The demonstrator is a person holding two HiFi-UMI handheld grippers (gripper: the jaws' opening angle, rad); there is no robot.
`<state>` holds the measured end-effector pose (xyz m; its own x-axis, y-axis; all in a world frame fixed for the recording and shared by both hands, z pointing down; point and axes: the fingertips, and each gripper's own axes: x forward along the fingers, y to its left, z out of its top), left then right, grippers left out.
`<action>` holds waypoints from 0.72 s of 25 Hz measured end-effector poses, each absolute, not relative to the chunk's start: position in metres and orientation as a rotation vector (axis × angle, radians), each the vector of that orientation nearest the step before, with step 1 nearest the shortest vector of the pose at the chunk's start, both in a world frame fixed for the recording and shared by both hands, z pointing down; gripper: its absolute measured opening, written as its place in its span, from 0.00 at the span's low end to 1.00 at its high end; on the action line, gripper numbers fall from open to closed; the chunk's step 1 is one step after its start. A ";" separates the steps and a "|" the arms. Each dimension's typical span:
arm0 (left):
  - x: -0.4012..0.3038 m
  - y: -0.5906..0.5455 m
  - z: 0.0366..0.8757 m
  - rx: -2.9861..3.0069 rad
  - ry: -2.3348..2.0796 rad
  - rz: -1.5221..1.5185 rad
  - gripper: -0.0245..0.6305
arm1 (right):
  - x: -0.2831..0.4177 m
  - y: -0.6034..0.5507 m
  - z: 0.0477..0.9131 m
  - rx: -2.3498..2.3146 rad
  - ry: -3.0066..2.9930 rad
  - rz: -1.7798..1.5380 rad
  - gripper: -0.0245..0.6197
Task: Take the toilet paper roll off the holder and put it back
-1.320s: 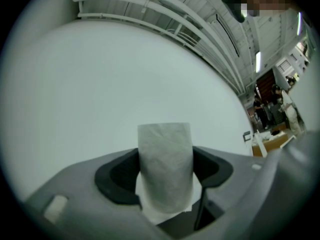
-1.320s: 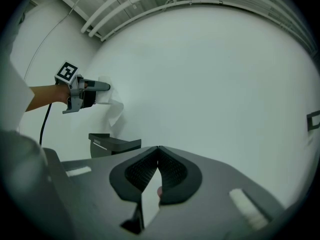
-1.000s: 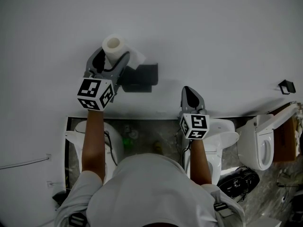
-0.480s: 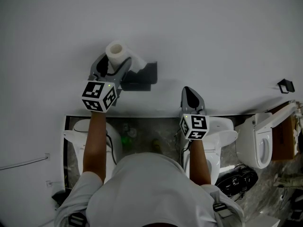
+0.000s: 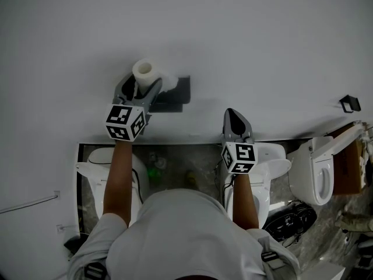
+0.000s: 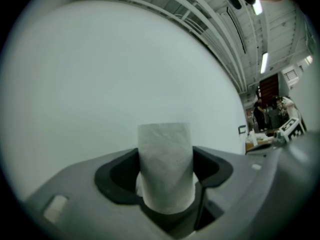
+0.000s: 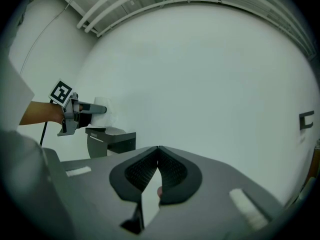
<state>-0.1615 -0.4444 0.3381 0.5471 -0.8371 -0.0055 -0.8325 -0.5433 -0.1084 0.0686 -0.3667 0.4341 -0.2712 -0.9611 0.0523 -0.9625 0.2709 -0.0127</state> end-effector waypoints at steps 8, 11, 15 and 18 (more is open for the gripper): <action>-0.164 -0.452 0.359 -2.704 1.468 -0.090 0.52 | 0.068 -0.372 0.438 1.880 -2.467 0.072 0.04; -0.165 -0.454 0.366 -2.713 1.473 -0.097 0.52 | 0.066 -0.375 0.439 1.875 -2.468 0.071 0.04; -0.166 -0.454 0.369 -2.720 1.471 -0.086 0.52 | 0.065 -0.376 0.440 1.876 -2.464 0.075 0.04; -0.167 -0.454 0.369 -2.722 1.467 -0.075 0.52 | 0.063 -0.378 0.441 1.874 -2.463 0.078 0.04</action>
<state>-0.1669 -0.4540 0.3686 0.5490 -0.8356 0.0199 -0.8332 -0.5491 -0.0655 0.0634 -0.3778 0.4407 -0.2668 -0.9614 0.0669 -0.9637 0.2666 -0.0124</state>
